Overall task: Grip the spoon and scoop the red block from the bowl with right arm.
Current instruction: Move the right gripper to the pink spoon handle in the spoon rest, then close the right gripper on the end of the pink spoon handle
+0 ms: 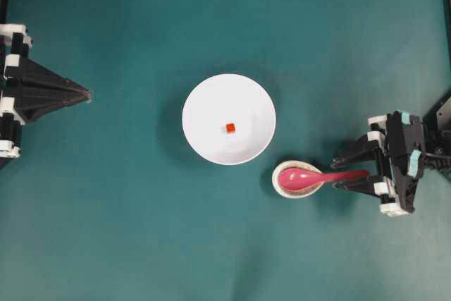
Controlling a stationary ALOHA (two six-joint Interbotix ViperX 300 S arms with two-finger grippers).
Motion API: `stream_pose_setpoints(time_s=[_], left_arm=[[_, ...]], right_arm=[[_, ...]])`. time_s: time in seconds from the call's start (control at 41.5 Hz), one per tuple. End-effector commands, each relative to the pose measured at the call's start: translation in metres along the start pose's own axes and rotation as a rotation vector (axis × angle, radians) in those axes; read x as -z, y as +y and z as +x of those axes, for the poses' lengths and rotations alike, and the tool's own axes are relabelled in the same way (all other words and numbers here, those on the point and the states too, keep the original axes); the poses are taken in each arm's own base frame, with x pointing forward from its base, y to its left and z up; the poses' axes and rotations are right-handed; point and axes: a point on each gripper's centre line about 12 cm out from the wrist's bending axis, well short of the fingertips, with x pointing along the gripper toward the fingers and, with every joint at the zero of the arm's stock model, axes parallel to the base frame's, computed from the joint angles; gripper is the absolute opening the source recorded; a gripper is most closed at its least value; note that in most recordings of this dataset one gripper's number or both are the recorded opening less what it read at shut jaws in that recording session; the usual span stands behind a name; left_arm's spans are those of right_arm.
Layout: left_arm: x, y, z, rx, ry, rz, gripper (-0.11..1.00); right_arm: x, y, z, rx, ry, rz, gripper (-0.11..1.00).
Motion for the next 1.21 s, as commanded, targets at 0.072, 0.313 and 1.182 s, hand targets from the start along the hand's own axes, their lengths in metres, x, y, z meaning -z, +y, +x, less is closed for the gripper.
stream_pose_setpoints(time_s=[0.072,0.313,1.182], left_arm=[[-0.010,0.000,0.002,0.000,-0.021,0.000,0.00],[-0.009,0.000,0.002,0.002,-0.017,0.002,0.00],[-0.007,0.000,0.003,0.002,0.002,0.002,0.00]], right_arm=[[-0.002,0.002,0.004,-0.001,-0.014,-0.005,0.52],[0.000,-0.001,0.005,0.007,-0.032,-0.014,0.52],[0.007,0.006,0.004,-0.022,-0.020,-0.090,0.52]])
